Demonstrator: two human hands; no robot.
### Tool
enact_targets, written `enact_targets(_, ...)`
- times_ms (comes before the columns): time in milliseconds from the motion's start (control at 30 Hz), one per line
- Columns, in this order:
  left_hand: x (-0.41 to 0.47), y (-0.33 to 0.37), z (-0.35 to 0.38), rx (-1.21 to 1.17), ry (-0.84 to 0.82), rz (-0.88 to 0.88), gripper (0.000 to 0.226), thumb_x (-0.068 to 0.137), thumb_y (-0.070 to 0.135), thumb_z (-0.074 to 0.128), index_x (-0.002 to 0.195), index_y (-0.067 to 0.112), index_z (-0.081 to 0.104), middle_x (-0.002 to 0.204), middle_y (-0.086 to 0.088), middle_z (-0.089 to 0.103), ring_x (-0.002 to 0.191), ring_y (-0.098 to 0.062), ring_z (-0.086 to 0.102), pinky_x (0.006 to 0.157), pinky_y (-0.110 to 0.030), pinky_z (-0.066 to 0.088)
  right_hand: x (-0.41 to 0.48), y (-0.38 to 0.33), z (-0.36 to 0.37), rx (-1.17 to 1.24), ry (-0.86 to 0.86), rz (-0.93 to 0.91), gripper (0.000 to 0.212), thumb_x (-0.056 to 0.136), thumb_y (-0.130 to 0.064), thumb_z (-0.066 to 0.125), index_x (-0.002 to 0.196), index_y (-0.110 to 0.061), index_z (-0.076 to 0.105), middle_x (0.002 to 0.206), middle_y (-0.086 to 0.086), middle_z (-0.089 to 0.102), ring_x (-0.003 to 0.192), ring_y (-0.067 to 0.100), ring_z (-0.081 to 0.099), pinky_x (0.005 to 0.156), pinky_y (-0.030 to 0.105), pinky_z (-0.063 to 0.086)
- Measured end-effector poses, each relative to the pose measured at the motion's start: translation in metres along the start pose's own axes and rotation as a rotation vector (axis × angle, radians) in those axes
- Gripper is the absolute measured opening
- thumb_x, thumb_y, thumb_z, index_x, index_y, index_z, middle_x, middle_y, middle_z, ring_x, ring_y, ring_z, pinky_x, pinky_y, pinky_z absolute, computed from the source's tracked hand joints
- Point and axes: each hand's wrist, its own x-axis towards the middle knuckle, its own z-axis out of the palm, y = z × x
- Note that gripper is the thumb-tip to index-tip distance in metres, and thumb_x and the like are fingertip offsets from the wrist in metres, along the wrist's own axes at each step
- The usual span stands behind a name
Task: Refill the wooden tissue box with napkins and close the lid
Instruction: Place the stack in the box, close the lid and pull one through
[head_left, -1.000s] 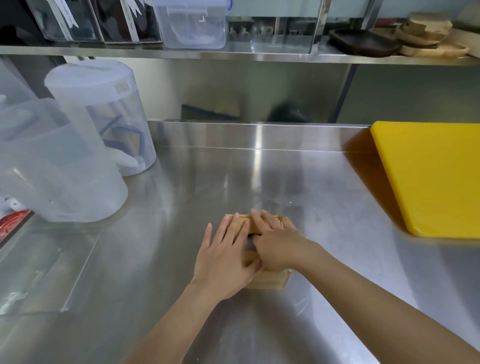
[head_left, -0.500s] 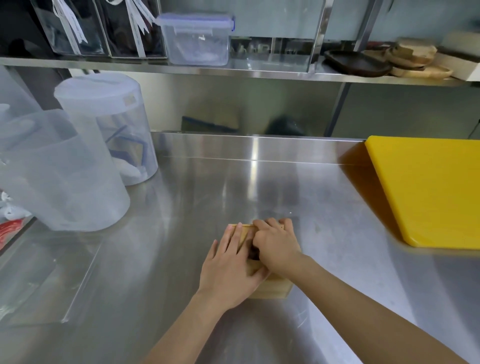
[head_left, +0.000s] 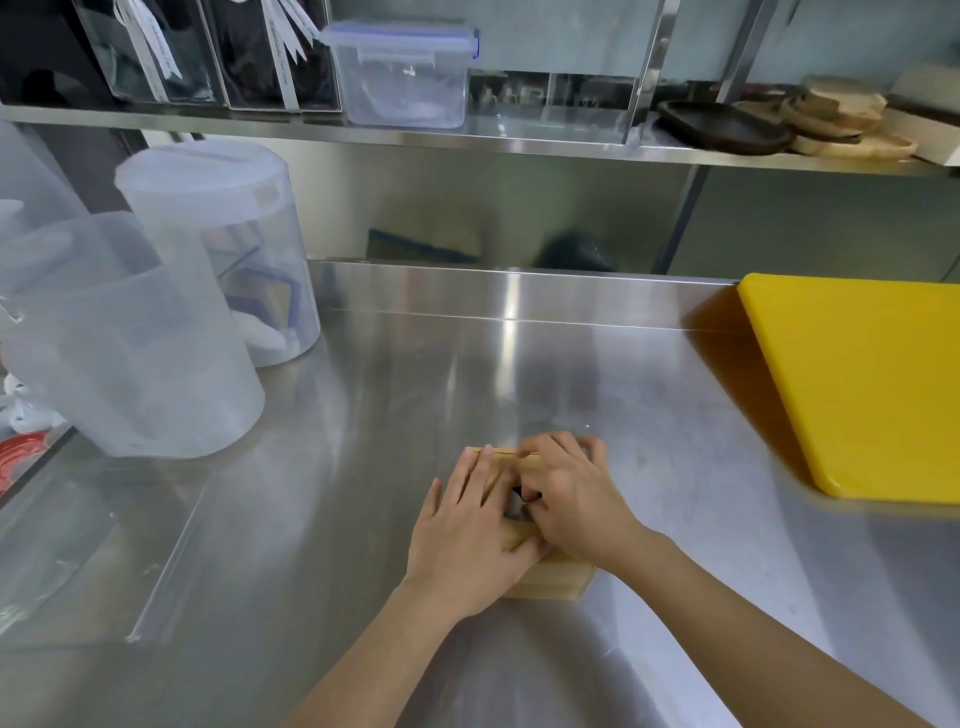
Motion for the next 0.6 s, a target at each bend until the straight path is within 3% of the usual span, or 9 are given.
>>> enact_targets(100, 0.000, 0.000, -0.001, 0.002, -0.027, -0.005, 0.090, 0.067, 0.076, 0.010, 0.147, 0.035, 0.006, 0.158, 0.008, -0.005, 0.142, -0.009, -0.016, 0.117, -0.041, 0.007, -0.002, 0.006, -0.003, 0.139, -0.084, 0.013, 0.010, 0.066, -0.004, 0.061, 0.059, -0.011, 0.064, 0.085, 0.000, 0.066, 0.085, 0.019, 0.061, 0.083, 0.033, 0.023)
enact_targets(200, 0.001, 0.002, -0.005, -0.001, -0.082, -0.002, 0.084, 0.069, 0.076, 0.015, 0.144, 0.038, 0.016, 0.158, 0.006, -0.006, 0.142, -0.011, -0.015, 0.116, -0.045, 0.007, -0.005, 0.011, -0.006, 0.253, -0.118, 0.016, 0.014, 0.078, -0.004, 0.058, 0.072, -0.016, 0.056, 0.075, -0.016, 0.052, 0.077, 0.000, 0.047, 0.078, 0.023, 0.020)
enact_targets(300, 0.008, -0.001, -0.011, -0.075, -0.135, 0.023, 0.056, 0.080, 0.067, 0.038, 0.130, 0.040, 0.037, 0.158, 0.002, 0.004, 0.143, -0.016, -0.007, 0.114, -0.048, 0.006, -0.008, 0.012, -0.009, 0.322, -0.139, 0.003, 0.012, 0.078, 0.001, 0.055, 0.075, -0.011, 0.057, 0.062, -0.021, 0.041, 0.062, -0.005, 0.045, 0.071, 0.011, 0.030)
enact_targets(400, 0.019, -0.007, -0.019, -0.216, -0.122, 0.057, 0.031, 0.080, 0.049, 0.058, 0.106, 0.032, 0.054, 0.145, 0.006, 0.029, 0.136, -0.018, 0.015, 0.111, -0.038, 0.007, -0.010, 0.013, -0.013, 0.389, -0.157, 0.002, 0.012, 0.079, 0.007, 0.055, 0.079, -0.003, 0.061, 0.064, -0.022, 0.044, 0.064, -0.011, 0.047, 0.059, 0.006, 0.036)
enact_targets(500, 0.030, -0.011, -0.027, -0.209, -0.149, 0.117, 0.026, 0.082, 0.043, 0.062, 0.100, 0.024, 0.061, 0.132, 0.011, 0.040, 0.125, -0.013, 0.027, 0.101, -0.028, 0.013, -0.011, 0.012, -0.012, 0.397, -0.117, 0.005, 0.014, 0.082, 0.005, 0.056, 0.086, -0.005, 0.067, 0.074, -0.006, 0.063, 0.064, -0.003, 0.050, 0.060, 0.007, 0.038)
enact_targets(600, 0.039, -0.015, -0.037, -0.219, -0.226, 0.180, 0.031, 0.082, 0.045, 0.061, 0.097, 0.018, 0.063, 0.119, 0.009, 0.049, 0.114, -0.012, 0.036, 0.096, -0.028, 0.027, -0.013, 0.010, -0.015, 0.421, -0.066, 0.045, 0.013, 0.085, 0.001, 0.058, 0.091, -0.004, 0.069, 0.084, 0.006, 0.071, 0.074, 0.012, 0.051, 0.067, 0.009, 0.038)
